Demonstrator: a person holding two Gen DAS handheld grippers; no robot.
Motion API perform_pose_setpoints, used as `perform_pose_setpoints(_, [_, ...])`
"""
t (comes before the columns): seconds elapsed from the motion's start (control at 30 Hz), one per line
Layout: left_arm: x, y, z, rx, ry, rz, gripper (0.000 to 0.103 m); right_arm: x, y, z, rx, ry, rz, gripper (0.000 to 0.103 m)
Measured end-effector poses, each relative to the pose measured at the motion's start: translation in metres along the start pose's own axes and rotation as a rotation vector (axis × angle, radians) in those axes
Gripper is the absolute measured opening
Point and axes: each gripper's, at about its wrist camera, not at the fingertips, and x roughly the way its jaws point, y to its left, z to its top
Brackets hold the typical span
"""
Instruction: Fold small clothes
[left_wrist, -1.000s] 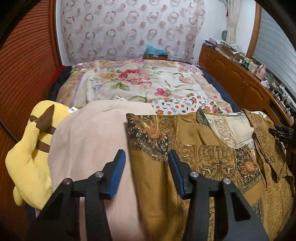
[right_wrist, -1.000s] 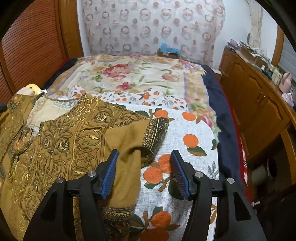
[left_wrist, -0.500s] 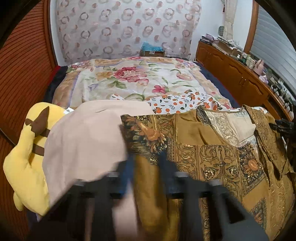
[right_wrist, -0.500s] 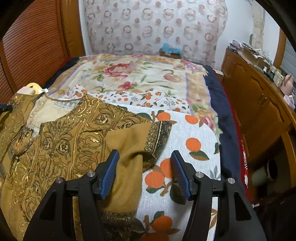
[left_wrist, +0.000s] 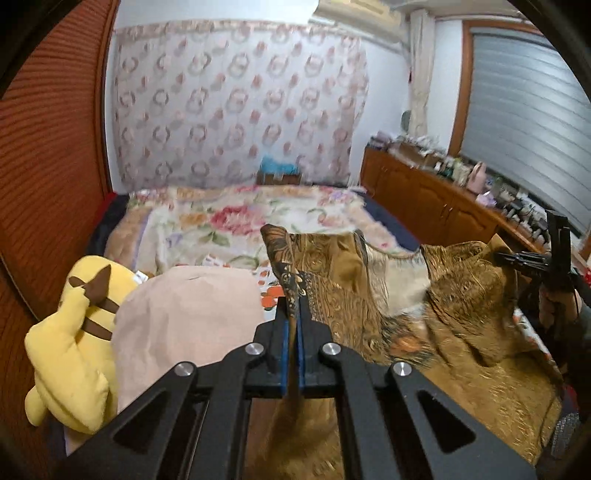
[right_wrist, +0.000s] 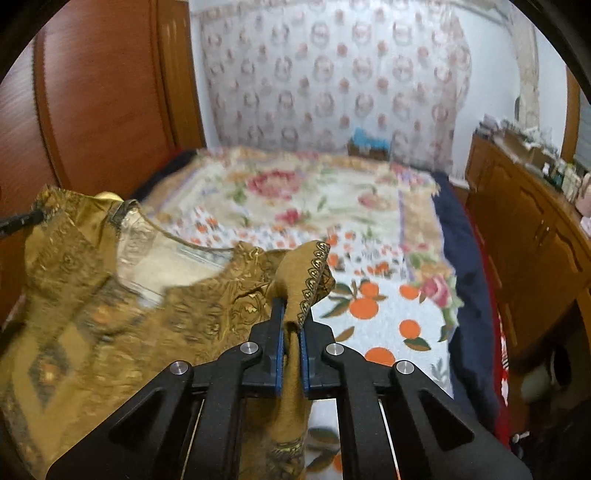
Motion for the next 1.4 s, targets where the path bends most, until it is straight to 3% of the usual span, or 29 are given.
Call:
perform_pose_setpoints(0.17, [-0.052, -0.007, -0.029, -0.002, -0.044, -0.006, 0.001, -0.071, 0.019, -0.008, 0.018, -0.107, 0.007, 0.003])
perform_pose_setpoints(0.37, [-0.101, -0.007, -0.080, -0.033, -0.055, -0.014, 0.000, -0.130, 0.046, -0.047, 0.019, -0.142, 0.012, 0.003])
perform_pose_setpoints(0.6, [-0.146, 0.004, -0.152, -0.129, -0.005, -0.010, 0.001, -0.184, 0.069, -0.123, 0.055, -0.098, 0.021, 0.003])
perform_pose_setpoints(0.77, [-0.155, 0.002, -0.180, -0.125, 0.047, 0.021, 0.001, -0.201, 0.072, -0.161, 0.071, -0.030, 0.023, 0.003])
perform_pose_setpoints(0.9, [-0.154, 0.003, -0.191, -0.107, 0.090, 0.021, 0.002, -0.193, 0.076, -0.185, 0.050, 0.053, 0.009, 0.005])
perform_pose_setpoints(1.0, [-0.165, 0.006, -0.193, -0.087, 0.089, 0.032, 0.014, -0.186, 0.074, -0.190, 0.038, 0.073, -0.012, 0.009])
perform_pose_setpoints(1.07, [-0.172, 0.008, -0.190, -0.076, 0.071, 0.052, 0.034, -0.186, 0.072, -0.189, 0.044, 0.076, -0.029, 0.014])
perform_pose_setpoints(1.2, [-0.176, 0.015, -0.177, -0.058, 0.048, 0.095, 0.044, -0.197, 0.068, -0.185, 0.043, 0.048, -0.061, 0.039])
perform_pose_setpoints(1.27, [-0.173, 0.016, -0.169, -0.047, 0.037, 0.096, 0.056, -0.204, 0.063, -0.178, 0.041, 0.027, -0.082, 0.047])
perform_pose_setpoints(1.4, [-0.156, 0.016, -0.151, -0.027, 0.036, 0.081, 0.057, -0.206, 0.059, -0.163, 0.018, -0.001, -0.121, 0.053])
